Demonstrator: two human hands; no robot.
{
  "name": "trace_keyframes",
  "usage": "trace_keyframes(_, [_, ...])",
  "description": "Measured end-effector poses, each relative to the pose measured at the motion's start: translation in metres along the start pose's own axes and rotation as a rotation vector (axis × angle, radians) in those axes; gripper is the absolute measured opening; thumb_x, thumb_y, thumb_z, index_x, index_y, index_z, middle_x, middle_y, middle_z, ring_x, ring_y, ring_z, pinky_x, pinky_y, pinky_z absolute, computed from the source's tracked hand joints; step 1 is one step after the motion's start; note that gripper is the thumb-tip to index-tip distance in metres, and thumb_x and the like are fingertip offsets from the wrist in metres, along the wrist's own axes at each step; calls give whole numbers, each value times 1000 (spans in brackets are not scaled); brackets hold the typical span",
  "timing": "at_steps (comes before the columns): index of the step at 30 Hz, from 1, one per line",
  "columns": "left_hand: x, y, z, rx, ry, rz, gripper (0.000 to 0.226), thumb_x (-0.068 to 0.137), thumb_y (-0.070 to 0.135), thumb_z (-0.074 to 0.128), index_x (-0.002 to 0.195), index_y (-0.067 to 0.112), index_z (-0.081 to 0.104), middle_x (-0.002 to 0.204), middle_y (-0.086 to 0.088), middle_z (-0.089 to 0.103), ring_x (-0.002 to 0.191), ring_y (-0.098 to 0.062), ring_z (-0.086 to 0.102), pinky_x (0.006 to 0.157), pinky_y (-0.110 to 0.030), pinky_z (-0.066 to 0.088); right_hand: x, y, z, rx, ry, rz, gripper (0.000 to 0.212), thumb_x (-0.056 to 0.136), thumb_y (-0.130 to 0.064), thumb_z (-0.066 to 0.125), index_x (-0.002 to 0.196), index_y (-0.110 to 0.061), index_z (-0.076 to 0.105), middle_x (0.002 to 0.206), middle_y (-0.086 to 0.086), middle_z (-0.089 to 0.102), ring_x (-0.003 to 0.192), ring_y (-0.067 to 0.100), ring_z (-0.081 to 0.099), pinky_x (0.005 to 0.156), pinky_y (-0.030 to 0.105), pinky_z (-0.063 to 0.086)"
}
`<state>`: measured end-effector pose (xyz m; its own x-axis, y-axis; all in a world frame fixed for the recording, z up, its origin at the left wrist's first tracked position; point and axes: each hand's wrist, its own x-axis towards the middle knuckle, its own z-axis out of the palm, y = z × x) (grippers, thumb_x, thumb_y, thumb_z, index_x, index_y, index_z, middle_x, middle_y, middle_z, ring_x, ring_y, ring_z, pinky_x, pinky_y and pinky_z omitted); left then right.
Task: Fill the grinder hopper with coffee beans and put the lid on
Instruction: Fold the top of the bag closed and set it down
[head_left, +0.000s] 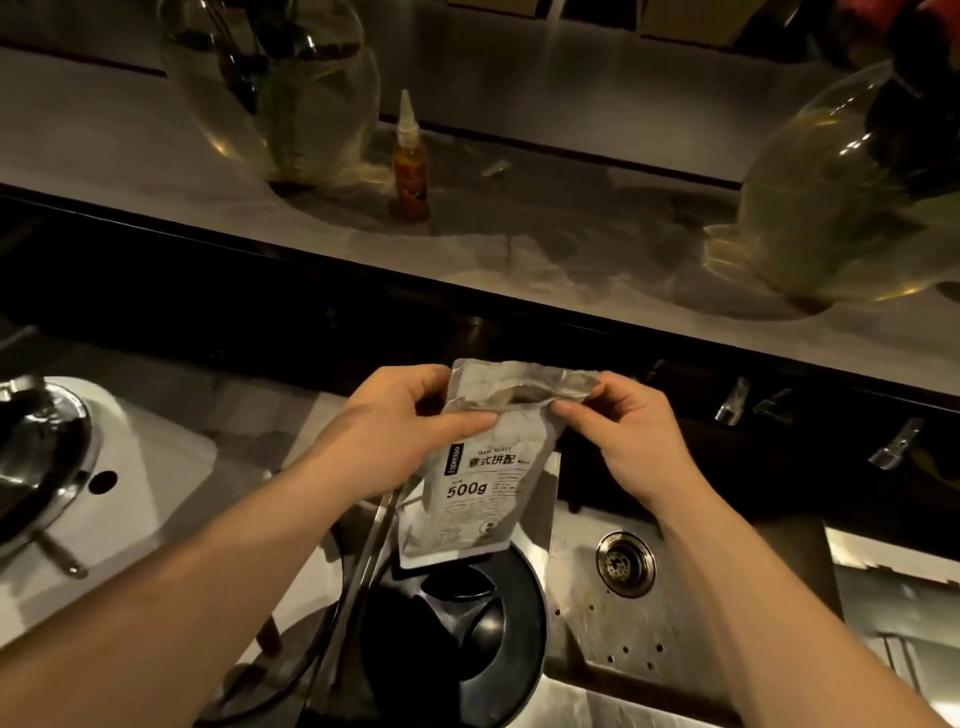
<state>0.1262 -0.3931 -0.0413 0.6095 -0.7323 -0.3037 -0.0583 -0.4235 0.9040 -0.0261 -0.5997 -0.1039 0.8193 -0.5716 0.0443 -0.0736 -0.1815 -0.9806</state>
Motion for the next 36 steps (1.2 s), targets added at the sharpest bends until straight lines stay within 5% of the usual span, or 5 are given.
trace_keyframes(12, [-3,7,-3,-58,48,-9,19,95,25,78,112,31,72,90,20,80,76,6,75,53,-7,51,-6,-16,7,4,-118,0,10,87,-37,81,94,-44,82,103,-10,84,101,10,79,89,30,62])
trace_keyframes(18, [-7,10,-11,312,183,312,83,74,30,95,131,50,37,123,26,60,108,9,64,88,-23,56,-9,-16,11,-111,-187,-56,14,93,-27,83,106,-21,81,109,-5,83,108,12,77,100,35,60])
trace_keyframes(22, [-7,22,-23,782,-31,526,54,89,38,81,124,52,43,142,33,39,110,-5,63,84,-39,60,-8,-16,7,-66,-161,-27,18,89,-37,81,103,-26,80,107,-3,82,105,17,79,98,42,63])
trace_keyframes(28, [-8,25,-31,900,-136,525,34,93,47,72,123,51,57,151,36,30,115,0,60,89,-33,57,-6,-17,-9,-67,-179,-44,24,90,-29,80,106,-12,79,110,-4,83,108,15,78,96,30,61])
trace_keyframes(36, [-8,35,-22,1184,-374,347,42,95,65,61,135,51,58,146,34,34,112,1,53,89,-29,49,-2,-31,-11,-163,-306,-83,17,88,-36,80,87,-52,76,102,-13,81,102,8,76,94,30,60])
